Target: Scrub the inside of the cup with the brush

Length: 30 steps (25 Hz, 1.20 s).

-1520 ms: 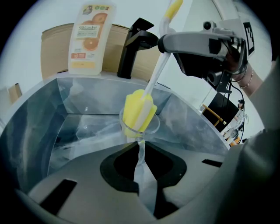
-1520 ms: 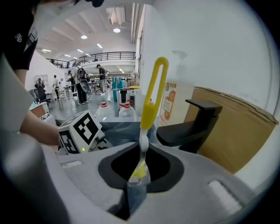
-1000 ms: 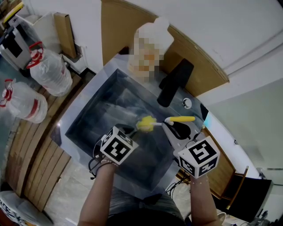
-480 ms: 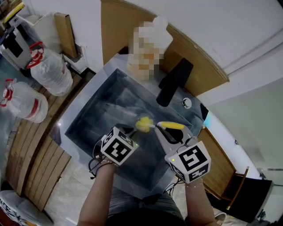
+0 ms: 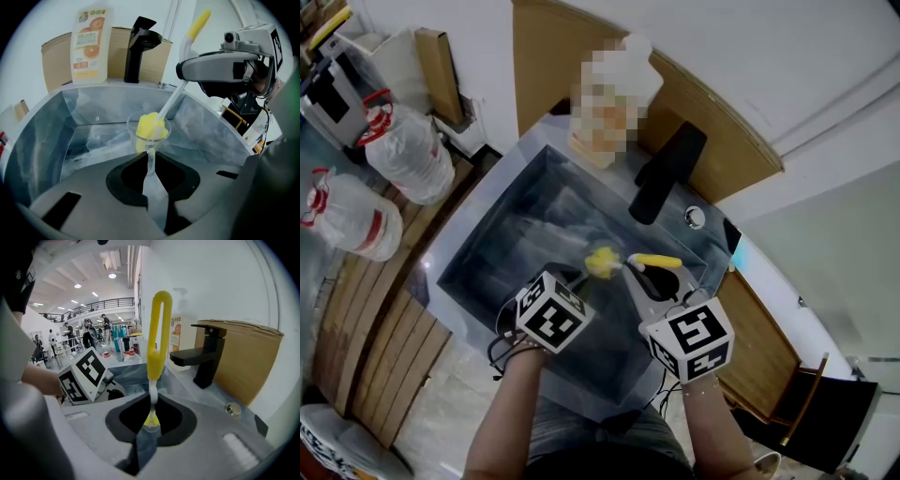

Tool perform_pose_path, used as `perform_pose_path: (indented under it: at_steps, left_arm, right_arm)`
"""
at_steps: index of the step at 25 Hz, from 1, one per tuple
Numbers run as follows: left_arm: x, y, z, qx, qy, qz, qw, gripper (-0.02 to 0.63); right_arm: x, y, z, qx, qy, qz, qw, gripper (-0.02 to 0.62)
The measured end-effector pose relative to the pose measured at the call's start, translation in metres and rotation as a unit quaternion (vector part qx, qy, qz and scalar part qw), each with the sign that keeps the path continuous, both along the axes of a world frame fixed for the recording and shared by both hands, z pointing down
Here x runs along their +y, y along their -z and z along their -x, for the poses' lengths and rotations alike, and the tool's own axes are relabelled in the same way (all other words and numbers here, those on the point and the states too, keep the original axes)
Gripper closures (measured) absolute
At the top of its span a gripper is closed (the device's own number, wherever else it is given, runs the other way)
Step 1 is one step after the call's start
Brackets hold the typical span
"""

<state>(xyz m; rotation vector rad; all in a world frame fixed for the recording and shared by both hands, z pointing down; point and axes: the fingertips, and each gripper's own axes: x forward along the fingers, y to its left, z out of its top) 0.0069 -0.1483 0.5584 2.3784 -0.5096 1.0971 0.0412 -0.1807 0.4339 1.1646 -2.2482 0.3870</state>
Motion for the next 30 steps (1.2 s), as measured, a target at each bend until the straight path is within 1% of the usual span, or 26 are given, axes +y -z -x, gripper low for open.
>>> perform_pose_path:
  at_steps: [4,9,12,14,17,18,24,27,30]
  left_arm:
    - [0.002,-0.001,0.001,-0.006,-0.005,-0.003,1.0000,0.546]
    - [0.001,0.003,0.001,-0.009,-0.004,-0.011,0.9999,0.490]
    - [0.000,0.008,0.004,-0.008,0.002,-0.016,0.9998,0.471]
    - [-0.001,0.012,0.006,-0.010,0.006,-0.024,0.9996,0.468]
    - [-0.002,0.019,0.008,-0.010,0.014,-0.038,0.9991,0.460]
    - [-0.002,0.023,0.008,-0.008,0.018,-0.044,0.9989,0.460]
    - [0.002,0.056,0.008,0.021,0.047,-0.081,0.9953,0.453]
    - [0.003,0.078,0.009,0.043,0.067,-0.107,0.9911,0.451]
    - [0.006,0.101,0.011,0.052,0.082,-0.133,0.9863,0.449]
  right_arm:
    - [-0.002,-0.003,-0.002,-0.014,-0.018,0.001,1.000,0.558]
    - [-0.002,-0.007,-0.003,-0.035,-0.026,0.014,0.999,0.554]
    - [0.000,-0.010,-0.002,-0.042,-0.027,0.020,0.999,0.502]
    - [0.000,-0.012,-0.002,-0.045,-0.031,0.022,0.998,0.495]
    - [0.000,-0.011,-0.005,-0.053,-0.039,0.019,0.998,0.436]
    - [-0.001,-0.010,-0.005,-0.058,-0.043,0.015,0.997,0.422]
    - [0.003,0.010,-0.012,-0.090,-0.059,-0.006,0.994,0.391]
    - [0.010,0.023,-0.015,-0.110,-0.062,-0.014,0.992,0.389]
    - [0.021,0.035,-0.017,-0.134,-0.064,-0.019,0.989,0.390]
